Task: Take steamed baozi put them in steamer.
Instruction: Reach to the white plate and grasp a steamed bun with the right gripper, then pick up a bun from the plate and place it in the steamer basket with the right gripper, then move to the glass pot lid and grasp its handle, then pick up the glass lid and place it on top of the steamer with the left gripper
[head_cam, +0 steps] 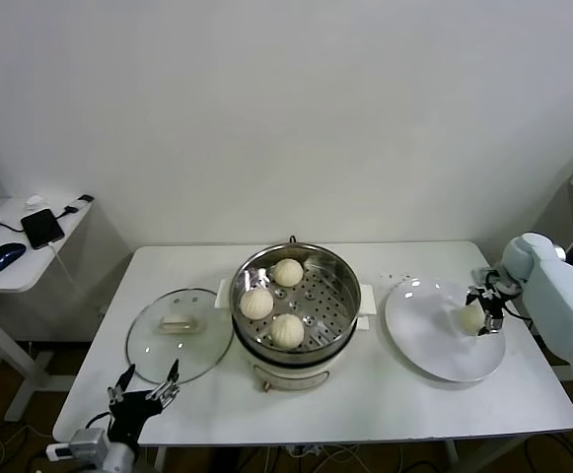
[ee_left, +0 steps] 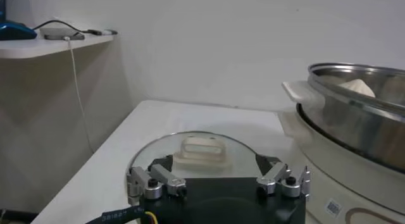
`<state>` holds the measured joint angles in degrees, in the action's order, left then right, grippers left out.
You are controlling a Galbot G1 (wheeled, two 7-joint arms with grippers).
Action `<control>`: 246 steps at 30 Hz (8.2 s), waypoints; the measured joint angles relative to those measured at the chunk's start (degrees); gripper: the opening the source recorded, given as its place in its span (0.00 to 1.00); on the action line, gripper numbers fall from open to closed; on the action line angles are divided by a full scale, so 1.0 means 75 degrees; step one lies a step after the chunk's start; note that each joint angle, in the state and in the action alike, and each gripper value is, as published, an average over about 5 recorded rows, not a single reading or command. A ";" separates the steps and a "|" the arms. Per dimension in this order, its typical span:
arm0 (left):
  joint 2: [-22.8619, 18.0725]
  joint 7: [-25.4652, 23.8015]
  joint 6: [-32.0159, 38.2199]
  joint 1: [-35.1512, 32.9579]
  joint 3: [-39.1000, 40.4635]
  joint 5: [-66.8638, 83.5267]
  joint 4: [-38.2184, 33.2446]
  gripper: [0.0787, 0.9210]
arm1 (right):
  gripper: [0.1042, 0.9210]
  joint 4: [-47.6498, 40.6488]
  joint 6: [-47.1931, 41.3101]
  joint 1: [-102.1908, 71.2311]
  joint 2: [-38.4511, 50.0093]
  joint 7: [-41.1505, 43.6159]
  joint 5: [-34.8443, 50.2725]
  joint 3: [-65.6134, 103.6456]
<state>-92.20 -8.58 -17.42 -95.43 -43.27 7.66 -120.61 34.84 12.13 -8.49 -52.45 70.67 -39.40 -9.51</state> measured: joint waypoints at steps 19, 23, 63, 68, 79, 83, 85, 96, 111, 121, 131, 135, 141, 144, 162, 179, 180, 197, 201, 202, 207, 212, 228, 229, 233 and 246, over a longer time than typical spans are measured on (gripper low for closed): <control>0.0034 0.0065 0.0105 0.0107 0.0037 -0.0226 0.0116 0.88 | 0.59 0.0777 -0.0575 0.0389 0.0444 0.0238 0.1137 -0.0668; 0.0076 0.0097 0.0162 0.0189 0.0072 -0.0353 0.0131 0.88 | 0.59 0.1476 -0.1172 0.0833 0.0768 0.0359 0.1988 -0.1405; 0.0301 0.0168 0.0358 0.0606 0.0017 -0.0690 0.0243 0.88 | 0.56 0.4927 -0.6486 0.4820 -0.1377 -0.0827 0.8047 -0.7953; 0.0294 0.0166 0.0353 0.0665 0.0058 -0.0694 0.0282 0.88 | 0.56 0.4865 -0.6614 0.4716 -0.1438 -0.0947 0.7922 -0.8059; 0.0273 0.0161 0.0328 0.0669 0.0064 -0.0699 0.0299 0.88 | 0.69 0.4871 -0.6762 0.4656 -0.1430 -0.1022 0.7798 -0.8106; 0.0241 0.0195 0.0355 0.0671 0.0044 -0.0668 0.0282 0.88 | 0.82 0.4984 -0.6781 0.4668 -0.1317 -0.0993 0.7823 -0.7959; 0.0215 0.0238 0.0404 0.0687 0.0033 -0.0592 0.0249 0.88 | 0.86 0.5058 -0.6767 0.4646 -0.1228 -0.0960 0.7812 -0.7827; 0.0249 0.0405 0.0740 0.0689 0.0026 -0.0112 0.0091 0.88 | 0.88 0.5548 -0.6113 0.3664 -0.0419 -0.1563 0.7759 -0.5497; 0.0270 0.0464 0.0946 0.1091 0.0105 -0.0321 0.0213 0.88 | 0.88 0.6555 -0.3885 -0.0753 -0.0093 -0.4518 0.8112 0.0653; 0.0358 0.0329 0.1154 0.1624 -0.0008 -0.1159 0.0628 0.88 | 0.88 0.7112 -0.2089 -0.4294 -0.1352 -0.6408 0.8650 0.3838; 0.0699 0.0626 0.1692 0.2019 0.0040 -0.3438 0.1446 0.88 | 0.88 0.7785 -0.1413 -0.6715 -0.1777 -0.7412 0.9066 0.5147; 0.0979 0.1193 0.1748 0.1991 0.0231 -0.5219 0.1757 0.88 | 0.88 0.7894 -0.1283 -0.7202 -0.1838 -0.7617 0.9143 0.5415; 0.1530 0.1723 0.1798 0.1857 0.0538 -0.7830 0.2029 0.88 | 0.88 0.8017 -0.1192 -0.7658 -0.1896 -0.7792 0.9186 0.5633; 0.1738 0.1821 0.1932 0.1890 0.0624 -0.8909 0.2232 0.88 | 0.88 0.8096 -0.1207 -0.7805 -0.1943 -0.7832 0.9199 0.5722; 0.2141 0.1984 0.2300 0.2557 0.1504 -1.1012 0.3694 0.88 | 0.88 0.8265 -0.1383 -0.8285 -0.2196 -0.7980 0.9125 0.5949; 0.1995 0.1960 0.1975 0.3272 0.1765 -1.1466 0.4600 0.88 | 0.88 0.8150 -0.1308 -0.8378 -0.2187 -0.7981 0.9128 0.6022; 0.1995 0.1954 0.1951 0.3300 0.1765 -1.1469 0.4628 0.88 | 0.88 0.8139 -0.1303 -0.8376 -0.2189 -0.7980 0.9128 0.6017; 0.1868 0.2158 0.1438 0.3839 0.1893 -1.1467 0.5214 0.88 | 0.88 0.8073 -0.1252 -0.8445 -0.2240 -0.7978 0.9061 0.6033; 0.1866 0.2193 0.1343 0.3978 0.1890 -1.1471 0.5371 0.88 | 0.88 0.8072 -0.1247 -0.8484 -0.2245 -0.7978 0.9055 0.6033; 0.1869 0.2197 0.1325 0.4012 0.1889 -1.1467 0.5412 0.88 | 0.88 0.8070 -0.1244 -0.8493 -0.2245 -0.7978 0.9054 0.6033; 0.1898 0.2208 0.1261 0.4177 0.1916 -1.1407 0.5604 0.88 | 0.88 0.8056 -0.1224 -0.8523 -0.2248 -0.7976 0.9045 0.6021; 0.1859 0.2254 0.1214 0.4315 0.1913 -1.1298 0.5781 0.88 | 0.88 0.8056 -0.1223 -0.8537 -0.2253 -0.7975 0.9040 0.6021; 0.1780 0.2222 0.1298 0.4375 0.1889 -1.0865 0.6097 0.45 | 0.88 0.8067 -0.1220 -0.8600 -0.2249 -0.7946 0.8979 0.6020; 0.1780 0.2224 0.1299 0.4376 0.1887 -1.0845 0.6111 0.42 | 0.88 0.8067 -0.1221 -0.8601 -0.2253 -0.7941 0.8964 0.6018; 0.1785 0.2222 0.1299 0.4375 0.1868 -1.0791 0.6132 0.28 | 0.88 0.8066 -0.1229 -0.8593 -0.2264 -0.7930 0.8919 0.6015; 0.1676 0.2065 0.0913 0.4190 0.1654 -1.0727 0.5675 0.10 | 0.88 0.8083 -0.1248 -0.8597 -0.2244 -0.7899 0.8845 0.6030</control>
<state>-79.63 6.90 -10.57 -64.00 -30.87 -72.80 -78.04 95.46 2.77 -72.98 -69.28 11.43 26.94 35.71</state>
